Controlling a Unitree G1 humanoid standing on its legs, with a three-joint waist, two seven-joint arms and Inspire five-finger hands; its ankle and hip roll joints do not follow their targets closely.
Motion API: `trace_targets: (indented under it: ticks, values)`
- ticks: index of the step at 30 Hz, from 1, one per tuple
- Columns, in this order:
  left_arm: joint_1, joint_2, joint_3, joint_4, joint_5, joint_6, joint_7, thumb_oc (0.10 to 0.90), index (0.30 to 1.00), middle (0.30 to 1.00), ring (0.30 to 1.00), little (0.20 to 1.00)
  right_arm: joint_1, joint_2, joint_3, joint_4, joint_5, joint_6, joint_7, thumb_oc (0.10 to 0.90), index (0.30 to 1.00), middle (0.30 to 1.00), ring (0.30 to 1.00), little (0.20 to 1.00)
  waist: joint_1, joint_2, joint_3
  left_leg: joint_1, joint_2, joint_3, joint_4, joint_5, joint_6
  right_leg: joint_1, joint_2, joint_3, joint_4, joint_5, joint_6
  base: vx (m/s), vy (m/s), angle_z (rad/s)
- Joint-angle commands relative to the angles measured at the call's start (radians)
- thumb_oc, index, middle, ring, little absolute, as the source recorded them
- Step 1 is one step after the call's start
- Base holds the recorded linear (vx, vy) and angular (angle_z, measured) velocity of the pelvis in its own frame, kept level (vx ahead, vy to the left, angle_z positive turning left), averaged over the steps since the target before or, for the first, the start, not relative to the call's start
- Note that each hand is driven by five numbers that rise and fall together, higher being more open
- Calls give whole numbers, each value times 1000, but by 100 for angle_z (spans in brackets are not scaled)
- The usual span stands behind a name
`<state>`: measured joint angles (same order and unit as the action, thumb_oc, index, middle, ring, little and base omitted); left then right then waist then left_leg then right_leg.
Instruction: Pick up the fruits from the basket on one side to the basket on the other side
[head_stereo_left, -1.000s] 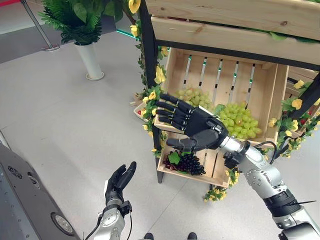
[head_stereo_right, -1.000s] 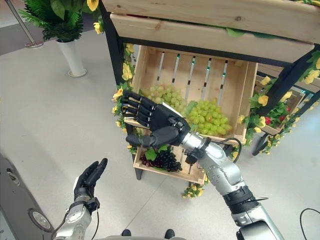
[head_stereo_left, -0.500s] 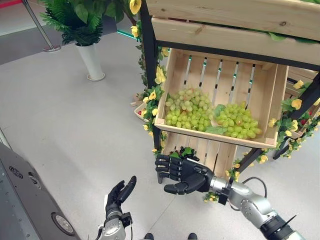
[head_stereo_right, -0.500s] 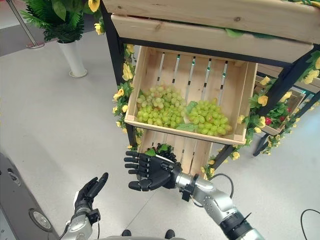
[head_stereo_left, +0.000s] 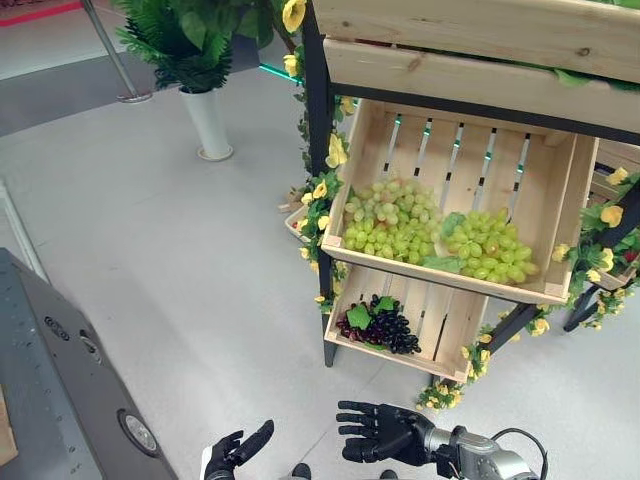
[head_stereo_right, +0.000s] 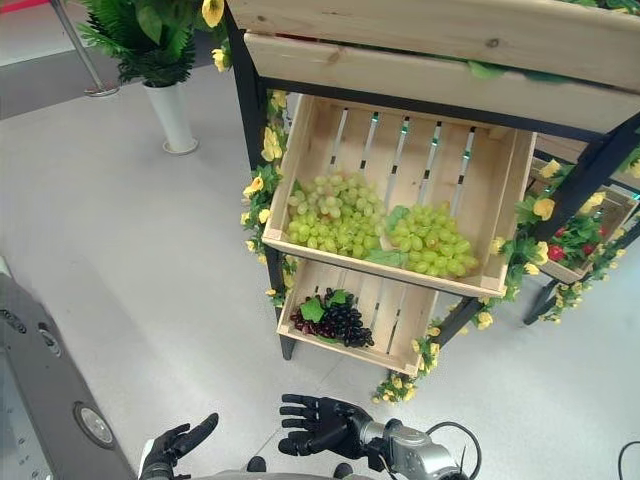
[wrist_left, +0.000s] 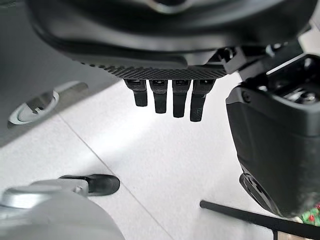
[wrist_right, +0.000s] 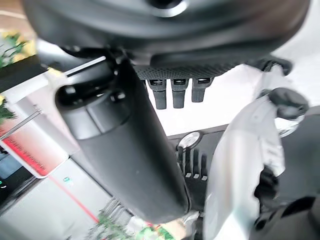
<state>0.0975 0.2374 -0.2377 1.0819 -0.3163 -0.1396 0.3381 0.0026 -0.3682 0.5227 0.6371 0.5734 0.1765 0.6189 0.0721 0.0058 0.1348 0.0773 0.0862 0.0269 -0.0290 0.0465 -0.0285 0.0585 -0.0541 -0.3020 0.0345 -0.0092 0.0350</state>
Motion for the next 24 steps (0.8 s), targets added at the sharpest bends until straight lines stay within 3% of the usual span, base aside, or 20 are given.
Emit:
trace_targets:
  ticks: [1,2,3,4,5,6,10,11,13,15,17,18,20,22,24]
  values:
    - [-48,49,27,-9,54,-90,7,800,900,900,900,900,-89,60,-25,-22,-14,-36,76,800,900,900,900,900,29,-42,75,-37,-18,-12,123,-94,-36,80,16,-5,76,-167,-58,-9,-304,20]
    - [-38,42,35,-9,54,-104,3,800,900,900,900,900,-99,67,-37,-3,-18,-11,67,800,900,900,900,900,28,-42,74,-59,-7,-20,98,-20,-49,81,24,-11,46,-146,-64,-57,-268,29]
    - [-33,19,49,-12,-1,-129,4,800,900,900,900,900,-114,80,-51,45,-29,15,59,800,900,900,900,900,35,-40,79,-67,14,20,42,42,-73,104,37,-14,-6,-131,-61,-66,-235,30]
    - [-35,18,50,-12,-5,-130,4,800,900,900,900,900,-116,80,-52,49,-29,15,59,800,900,900,900,900,34,-40,78,-70,14,23,40,45,-73,104,37,-17,-9,-129,-61,-65,-264,39]
    - [-49,5,61,-10,-24,-135,3,800,900,900,900,900,-123,89,-63,82,-20,28,52,800,900,900,900,900,30,-47,76,-84,19,94,74,29,-68,109,34,-43,-30,-121,-60,-124,-246,66]
    - [-75,-7,74,4,-14,-134,-8,800,900,900,900,900,-139,101,-88,148,-38,21,22,800,900,900,900,900,20,-62,64,-88,19,208,170,-46,-45,106,21,-107,-48,-112,-60,-138,-270,78]
    - [-101,-13,57,9,27,-112,-20,800,900,900,900,900,-151,86,-140,273,-8,-16,-22,800,900,900,900,900,17,-79,33,-41,-29,310,354,-196,-6,90,14,-211,-42,-109,-59,-132,-177,114]
    - [-101,-20,55,20,38,-116,-21,800,900,900,900,900,-136,84,-182,326,27,-32,-47,800,900,900,900,900,8,-69,13,24,-59,328,372,-226,-11,79,29,-252,-32,-116,-60,-175,-111,104]
    - [-102,-26,41,43,52,-139,-27,800,900,900,900,900,-104,90,-226,370,83,-55,-106,800,900,900,900,900,-11,-48,-10,93,-87,330,351,-179,-47,73,61,-278,-36,-120,-69,-174,-72,122]
    - [-105,-30,31,51,83,-157,-36,800,900,900,900,900,-69,100,-268,393,117,-72,-160,800,900,900,900,900,-37,-31,-25,143,-115,325,262,-173,-48,51,80,-286,-24,-112,-60,-251,32,87]
    - [-127,-18,11,45,106,-159,-53,800,900,900,900,900,-25,108,-303,400,157,-111,-222,800,900,900,900,900,-79,-13,-21,190,-139,316,56,-222,-14,-25,79,-290,32,-92,-39,-404,126,100]
    - [-136,-15,5,47,109,-161,-54,800,900,900,900,900,-17,108,-311,401,166,-115,-222,800,900,900,900,900,-88,-12,-17,193,-147,300,25,-227,-7,-46,79,-285,39,-86,-34,-422,93,122]
    - [-175,-1,-32,35,114,-143,-43,800,900,900,900,900,3,113,-333,412,166,-149,-247,800,900,900,900,900,-106,-18,10,169,-172,216,-58,-224,31,-134,70,-271,84,8,22,-476,46,110]
    - [-187,11,-39,38,128,-131,-45,800,900,900,900,900,11,114,-335,406,150,-178,-248,800,900,900,900,900,-126,-19,33,147,-176,165,-58,-213,52,-204,67,-198,159,63,54,-418,35,33]
    - [-183,29,-54,53,158,-116,-63,800,900,900,900,900,19,113,-332,388,137,-207,-264,800,900,900,900,900,-152,-17,55,129,-180,114,-58,-201,81,-279,70,-38,317,94,82,-428,21,-12]
